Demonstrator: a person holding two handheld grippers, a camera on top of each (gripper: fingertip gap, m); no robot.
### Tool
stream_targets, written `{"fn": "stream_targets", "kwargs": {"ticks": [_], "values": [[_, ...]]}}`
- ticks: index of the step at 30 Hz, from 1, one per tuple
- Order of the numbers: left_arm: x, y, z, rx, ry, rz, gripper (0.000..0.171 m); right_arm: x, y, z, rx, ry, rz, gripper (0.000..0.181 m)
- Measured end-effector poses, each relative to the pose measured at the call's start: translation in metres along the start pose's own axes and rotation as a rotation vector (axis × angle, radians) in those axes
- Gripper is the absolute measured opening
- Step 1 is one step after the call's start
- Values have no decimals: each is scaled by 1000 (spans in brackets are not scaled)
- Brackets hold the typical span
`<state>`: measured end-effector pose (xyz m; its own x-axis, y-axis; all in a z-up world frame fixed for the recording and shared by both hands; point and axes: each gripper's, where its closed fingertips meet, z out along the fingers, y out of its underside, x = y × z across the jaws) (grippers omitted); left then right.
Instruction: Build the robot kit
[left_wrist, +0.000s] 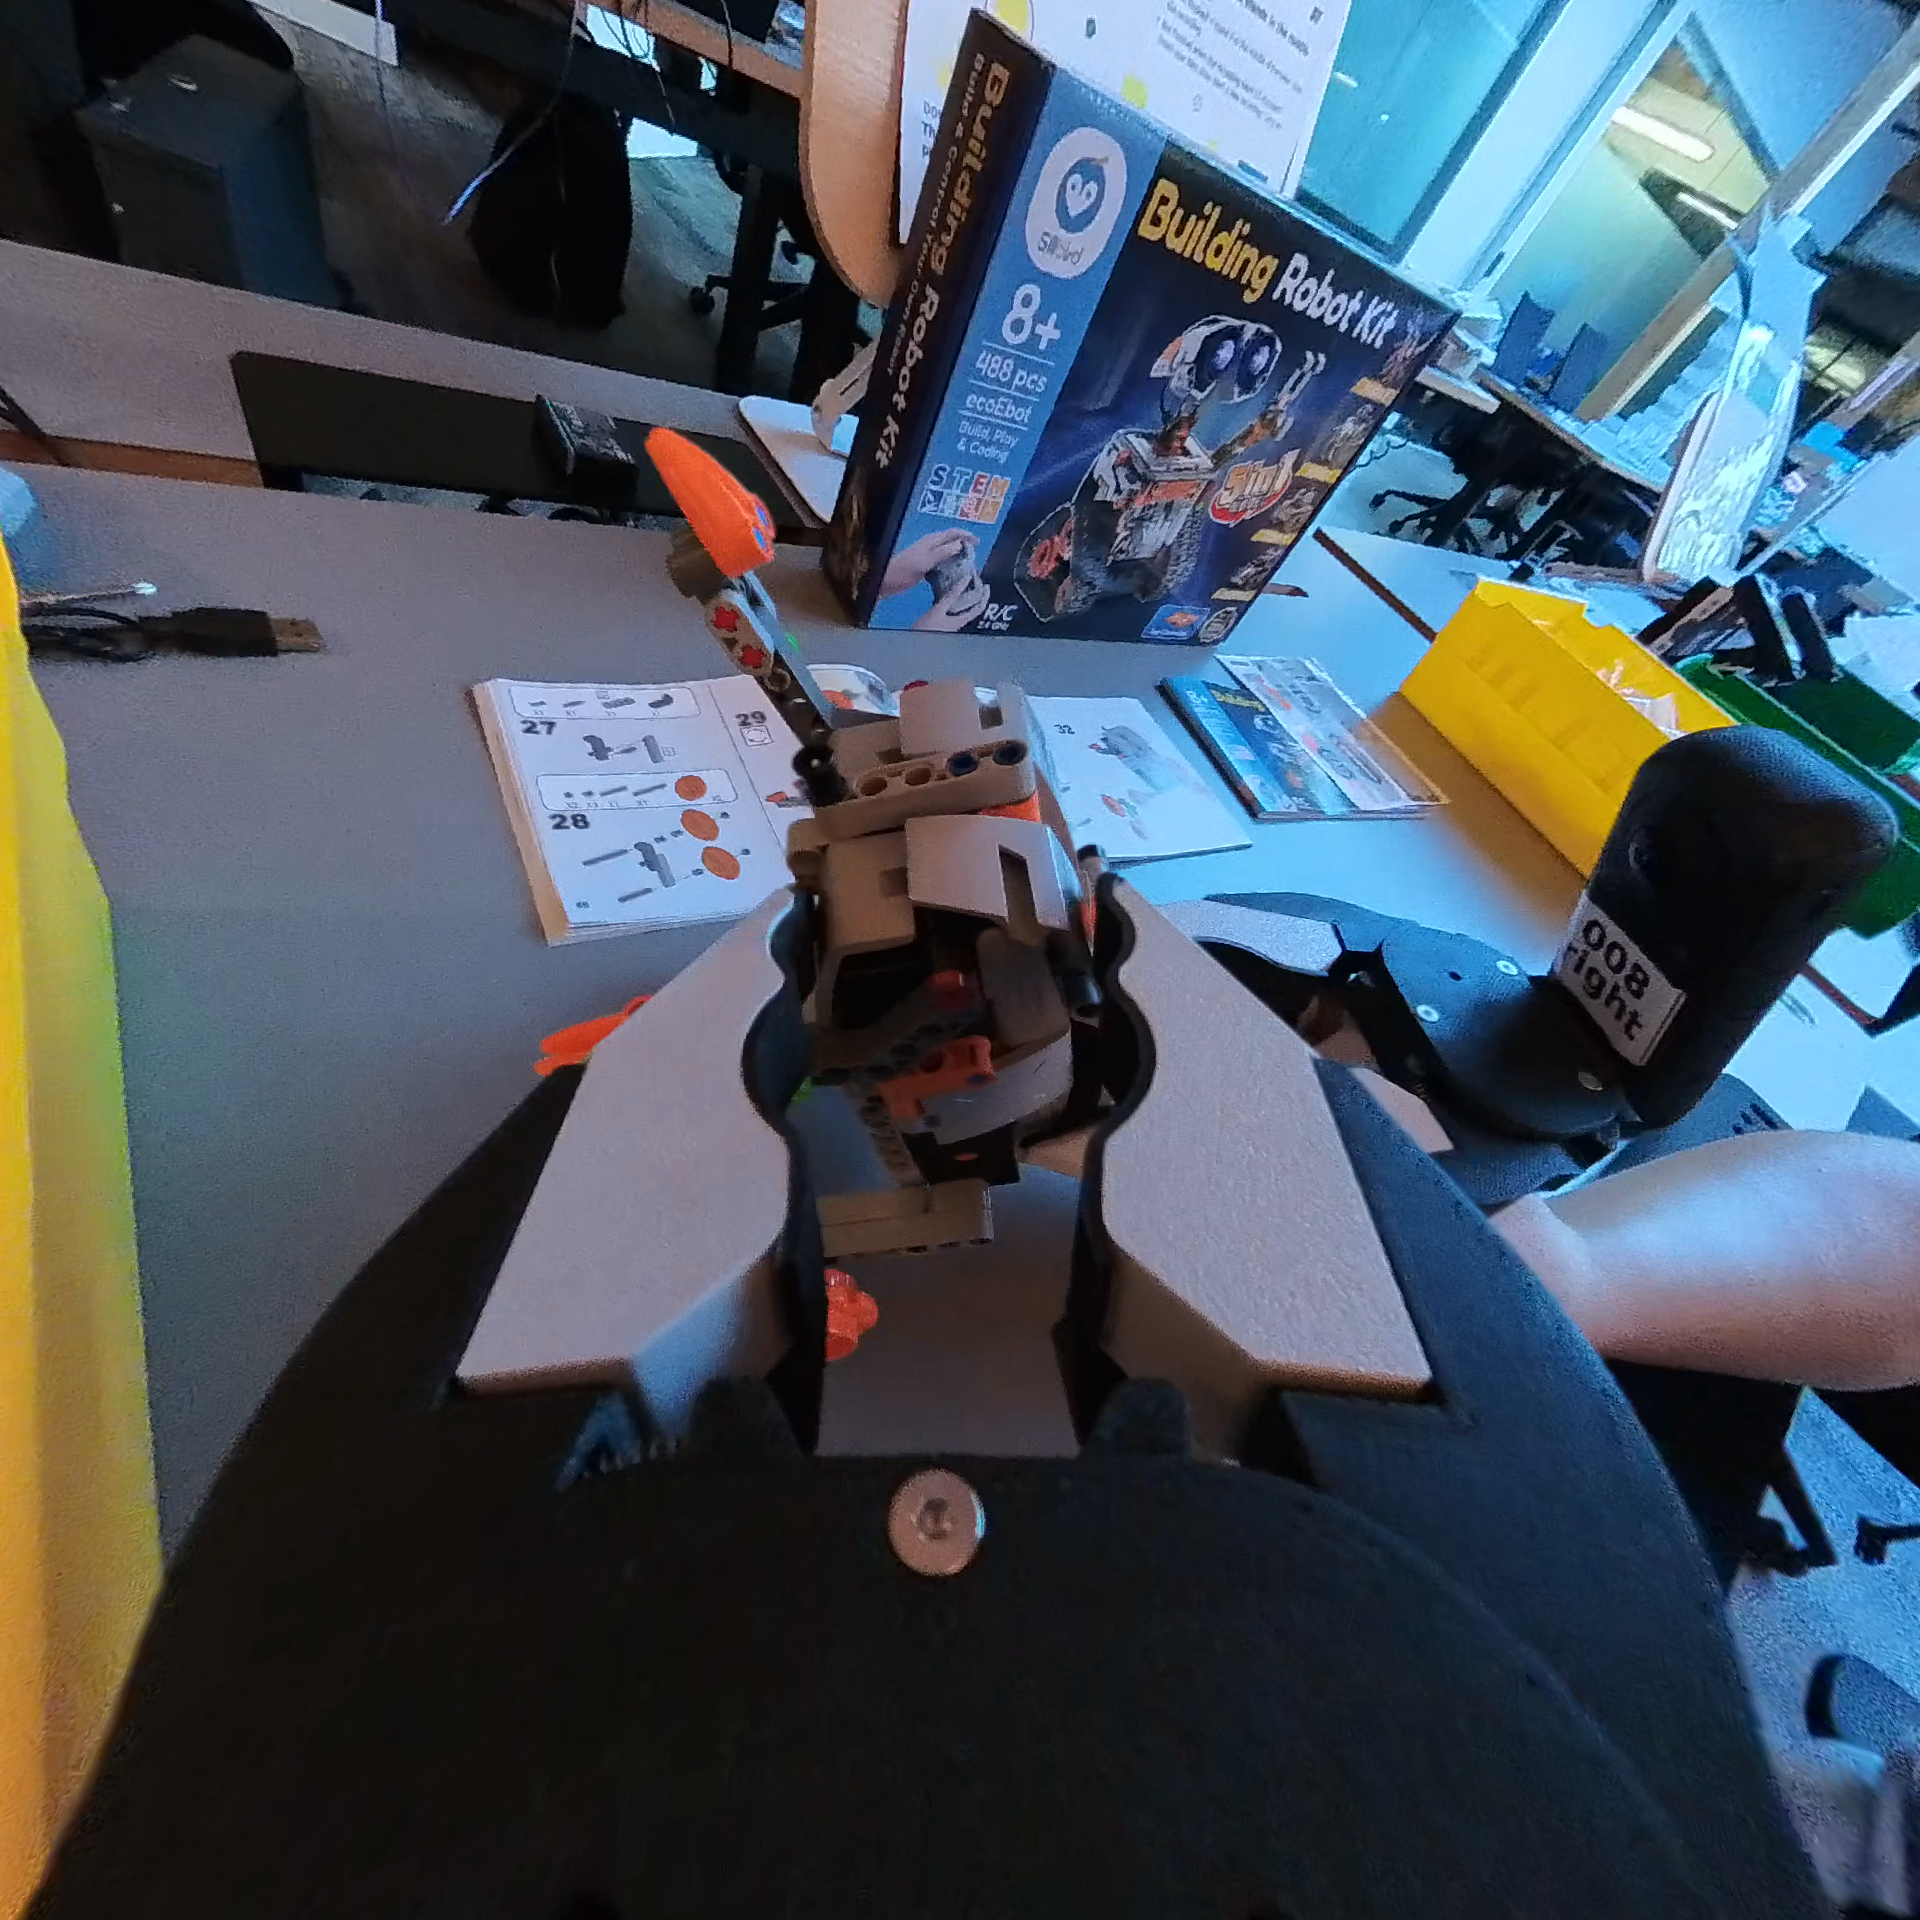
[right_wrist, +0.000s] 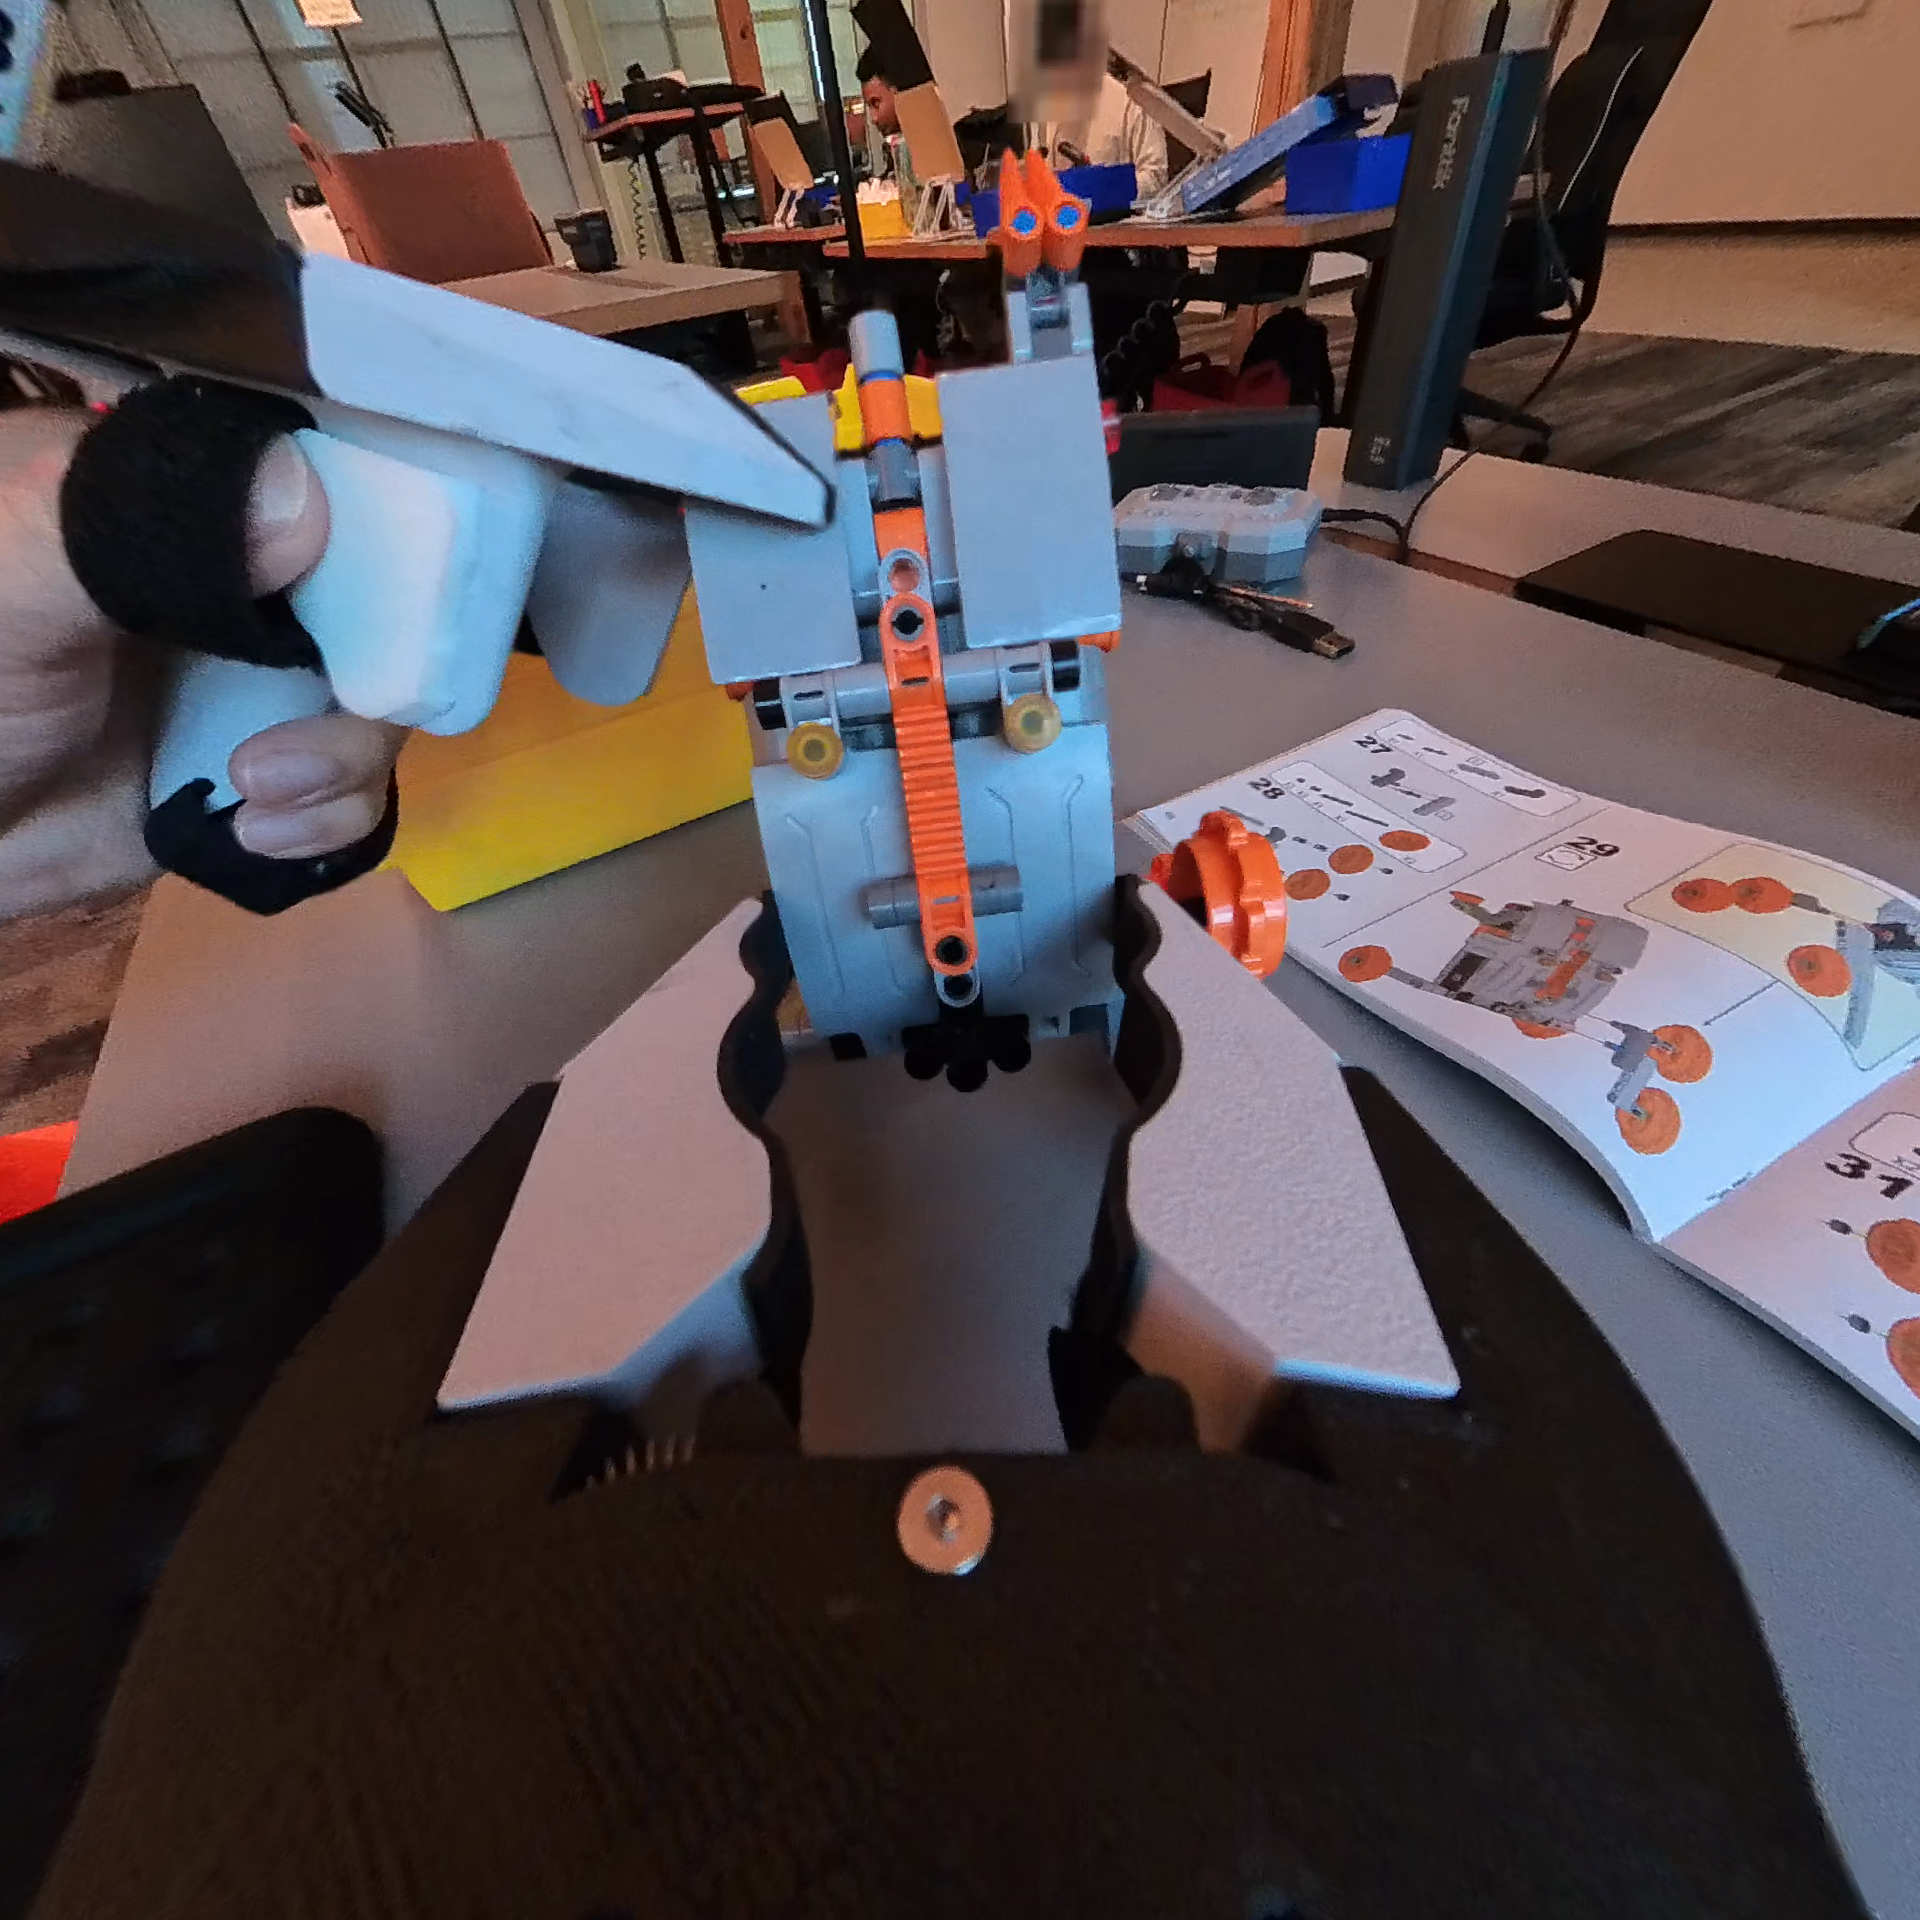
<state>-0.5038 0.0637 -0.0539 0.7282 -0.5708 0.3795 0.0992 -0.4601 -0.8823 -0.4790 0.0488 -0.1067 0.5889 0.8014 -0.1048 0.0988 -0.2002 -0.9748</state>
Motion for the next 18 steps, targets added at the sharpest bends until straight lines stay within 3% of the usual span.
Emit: {"fn": "stream_targets", "kwargs": {"ticks": [5, 9, 15, 18], "values": [[3, -8, -11, 53, -43, 7, 61, 1, -6, -25, 25, -40, -43, 64], [13, -14, -42, 123, -72, -4, 64, -1, -45, -79, 244, -154, -98, 71], [18, -23, -99, 113, -119, 61, 63, 91, -44, -144, 222, 142, -289, 66], [11, -31, -121, 96, -157, 122, 62, 150, -40, -165, 145, 361, -268, 63]]}}
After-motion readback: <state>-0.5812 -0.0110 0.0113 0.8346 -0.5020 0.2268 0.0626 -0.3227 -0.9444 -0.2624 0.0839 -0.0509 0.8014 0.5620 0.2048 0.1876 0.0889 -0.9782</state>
